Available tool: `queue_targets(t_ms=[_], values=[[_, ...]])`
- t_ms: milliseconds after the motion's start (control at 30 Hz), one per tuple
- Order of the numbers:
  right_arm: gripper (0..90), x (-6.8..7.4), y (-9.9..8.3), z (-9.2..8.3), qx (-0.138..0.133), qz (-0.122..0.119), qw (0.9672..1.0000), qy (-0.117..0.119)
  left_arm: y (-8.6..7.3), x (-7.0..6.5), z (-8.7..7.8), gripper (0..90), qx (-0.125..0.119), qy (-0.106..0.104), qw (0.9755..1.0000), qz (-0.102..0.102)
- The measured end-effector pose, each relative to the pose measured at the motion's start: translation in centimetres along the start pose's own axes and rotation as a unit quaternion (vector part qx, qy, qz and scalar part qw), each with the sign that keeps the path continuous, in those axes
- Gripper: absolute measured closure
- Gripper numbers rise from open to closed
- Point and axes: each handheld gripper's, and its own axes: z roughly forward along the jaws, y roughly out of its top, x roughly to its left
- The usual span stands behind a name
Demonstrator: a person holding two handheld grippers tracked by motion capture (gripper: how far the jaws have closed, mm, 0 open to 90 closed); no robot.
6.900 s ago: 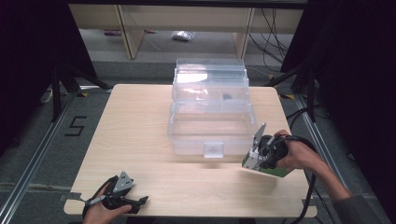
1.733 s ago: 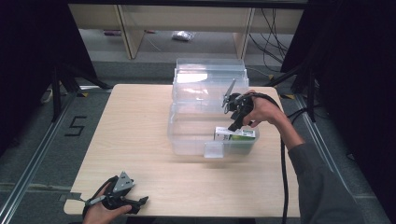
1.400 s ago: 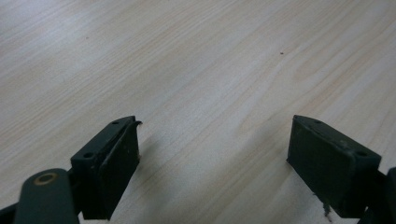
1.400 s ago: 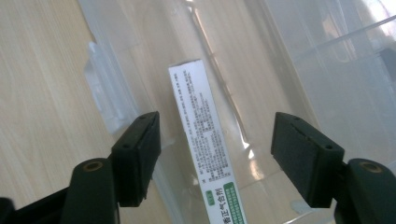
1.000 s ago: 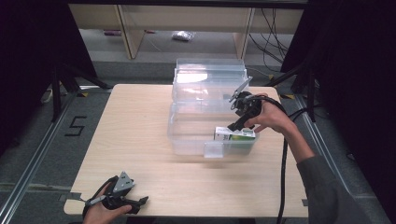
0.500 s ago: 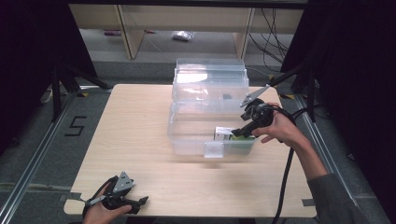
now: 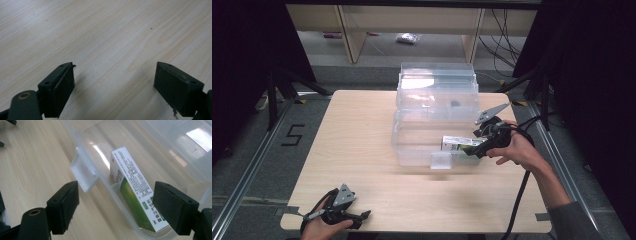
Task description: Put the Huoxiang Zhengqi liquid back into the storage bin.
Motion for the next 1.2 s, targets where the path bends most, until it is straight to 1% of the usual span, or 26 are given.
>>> queue_targets(t_ms=[100, 133, 167, 200, 233, 267, 300, 333, 367, 467, 500, 567, 600, 633, 667, 700, 833, 867, 900, 933, 1000, 1067, 1100, 1133, 1167, 1200], values=[[22.3, 0.2, -0.1, -0.1, 0.004, 0.007, 1.0, 0.004, 0.0, 0.0, 0.0, 16.1, 0.0, 0.001, 1.0, 0.001], [22.3, 0.1, -0.2, 0.0, 0.002, -0.003, 1.0, 0.003, 0.0, 0.0, 0.0, 16.1, -0.002, 0.002, 1.0, 0.0], [22.6, 0.5, -0.3, 0.0, 0.01, 0.013, 0.9999, -0.001, 0.0, 0.0, 0.0, 16.1, -0.001, 0.001, 1.0, 0.0], [22.6, 0.4, -0.3, -0.1, 0.011, 0.007, 0.9999, 0.005, 0.0, 0.0, 0.0, 16.1, 0.0, 0.0, 1.0, 0.0], [22.5, 0.3, -0.4, -0.1, 0.002, -0.006, 1.0, -0.002, 0.0, 0.0, 0.0, 16.1, 0.0, 0.0, 1.0, 0.001], [22.6, 0.8, -0.5, -0.1, 0.004, 0.02, 0.9998, 0.003, 0.0, 0.0, 0.0, 16.1, 0.0, 0.0, 1.0, 0.0], [22.6, 0.7, -0.5, -0.2, 0.005, 0.003, 1.0, 0.003, 0.0, 0.0, 0.0, 16.1, 0.0, 0.0, 1.0, 0.001], [22.5, 1.0, -0.7, -0.1, -0.001, 0.013, 0.9999, 0.004, 0.0, 0.0, 0.0, 16.1, 0.0, 0.0, 1.0, 0.001], [22.5, 1.1, -0.7, -0.2, -0.001, 0.009, 1.0, -0.001, 0.0, 0.0, 0.0, 16.1, 0.0, 0.0, 1.0, 0.001], [21.8, 1.5, -1.0, -0.2, -0.01, 0.003, 0.9999, 0.003, 0.0, -0.1, 0.1, 16.1, -0.001, 0.002, 1.0, -0.001], [21.3, 1.8, -1.0, -0.4, -0.006, 0.011, 0.9999, 0.004, 0.0, -0.2, 0.2, 16.1, -0.008, 0.003, 0.9999, -0.006], [20.4, 2.1, -1.1, -0.3, -0.012, 0.014, 0.9998, 0.004, 0.0, -0.1, 0.1, 16.1, -0.002, -0.001, 1.0, -0.004], [20.5, 2.3, -1.1, -0.1, -0.019, 0.006, 0.9998, 0.001, 0.0, 0.0, 0.1, 16.1, -0.001, 0.001, 1.0, 0.0], [20.5, 2.6, -1.2, -0.2, -0.014, 0.018, 0.9997, 0.01, 0.0, 0.0, 0.0, 16.1, 0.0, 0.001, 1.0, 0.001], [20.5, 2.8, -1.3, 0.0, -0.023, 0.016, 0.9996, 0.002, 0.0, 0.0, 0.0, 16.1, 0.0, 0.0, 1.0, 0.001], [20.4, 3.0, -1.3, 0.1, -0.026, 0.015, 0.9995, 0.002, 0.0, 0.0, 0.0, 16.1, -0.001, 0.001, 1.0, 0.001], [20.1, 3.8, -1.6, 0.4, -0.027, 0.005, 0.9996, 0.002, 0.0, 0.1, 0.0, 16.1, 0.0, -0.001, 1.0, 0.005], [19.9, 4.1, -1.7, 0.5, -0.03, 0.018, 0.9994, 0.003, 0.0, 0.1, 0.0, 16.1, -0.001, -0.001, 1.0, 0.006], [19.8, 4.2, -1.8, 0.7, -0.037, 0.01, 0.9993, 0.005, 0.0, 0.1, 0.0, 16.1, -0.001, 0.0, 1.0, 0.007], [19.8, 4.4, -1.9, 0.6, -0.03, 0.014, 0.9994, 0.007, 0.0, 0.1, 0.0, 16.1, -0.001, 0.001, 1.0, 0.007], [19.4, 4.7, -2.1, 0.9, -0.042, 0.009, 0.9991, 0.004, 0.0, 0.1, 0.0, 16.1, -0.001, 0.0, 1.0, 0.006], [19.3, 5.1, -2.2, 0.8, -0.033, 0.015, 0.9993, 0.008, 0.0, 0.1, 0.0, 16.1, 0.0, -0.001, 1.0, 0.006], [19.2, 5.1, -2.3, 0.9, -0.041, 0.012, 0.9991, 0.003, 0.0, 0.1, 0.0, 16.1, -0.001, 0.001, 1.0, 0.007], [18.9, 5.4, -2.4, 1.0, -0.04, 0.02, 0.999, 0.005, 0.0, 0.1, 0.0, 16.1, -0.001, 0.001, 1.0, 0.006], [18.9, 5.3, -2.4, 1.0, -0.039, 0.008, 0.9992, 0.001, 0.0, 0.0, 0.0, 16.1, -0.002, 0.001, 1.0, 0.007], [18.8, 5.5, -2.5, 1.2, -0.045, 0.013, 0.9989, 0.007, 0.0, 0.1, 0.0, 16.1, -0.001, 0.001, 1.0, 0.007]])
